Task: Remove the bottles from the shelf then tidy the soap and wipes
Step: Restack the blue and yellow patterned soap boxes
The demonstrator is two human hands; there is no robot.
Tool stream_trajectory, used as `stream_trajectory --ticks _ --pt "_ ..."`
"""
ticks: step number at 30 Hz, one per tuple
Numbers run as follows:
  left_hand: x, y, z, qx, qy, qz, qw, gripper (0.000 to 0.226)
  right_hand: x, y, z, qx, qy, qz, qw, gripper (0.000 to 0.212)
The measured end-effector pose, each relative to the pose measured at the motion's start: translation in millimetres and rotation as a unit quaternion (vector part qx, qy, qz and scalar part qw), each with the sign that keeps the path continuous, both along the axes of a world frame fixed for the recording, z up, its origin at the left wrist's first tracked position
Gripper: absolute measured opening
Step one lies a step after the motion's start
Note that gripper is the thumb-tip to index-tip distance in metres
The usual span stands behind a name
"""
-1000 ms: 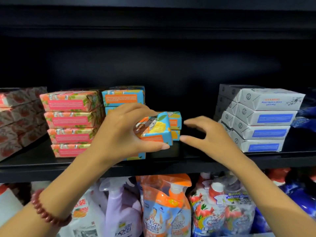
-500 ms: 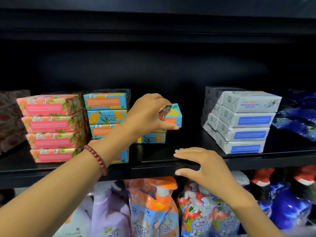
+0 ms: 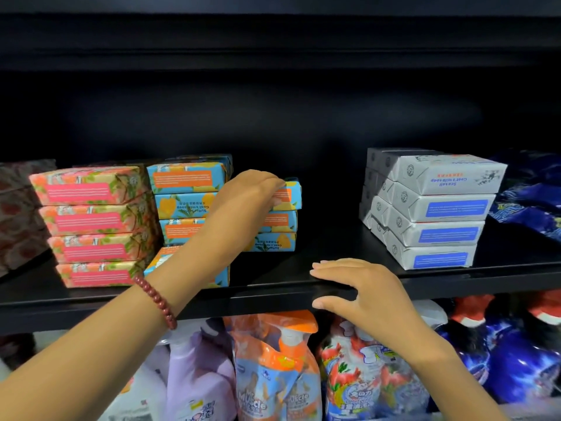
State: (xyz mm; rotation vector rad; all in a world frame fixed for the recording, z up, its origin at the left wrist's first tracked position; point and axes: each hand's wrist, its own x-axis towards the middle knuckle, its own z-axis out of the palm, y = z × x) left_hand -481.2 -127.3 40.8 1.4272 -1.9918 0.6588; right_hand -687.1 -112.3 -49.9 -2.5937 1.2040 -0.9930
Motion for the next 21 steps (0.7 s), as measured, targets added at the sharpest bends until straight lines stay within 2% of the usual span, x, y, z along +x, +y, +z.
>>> stream_trajectory --ticks 6,9,14,21 --pt "3 -1 -9 -0.023 -0.008 0.027 0.999 0.041 0 1 0 -0.006 0.0 -0.002 1.0 0.046" --pt "7 4 -11 -0.054 -0.021 0.004 0.998 0.041 1 2 0 -0.009 0.0 -0.008 1.0 0.046" --pt "28 36 -23 -0.099 0.059 -0.048 0.992 0.028 1 8 1 -0.009 0.018 -0.006 1.0 0.051" --pt "92 107 -79 -0.121 0.142 0.001 0.982 0.036 44 19 18 -0.017 -0.089 0.069 0.994 0.043"
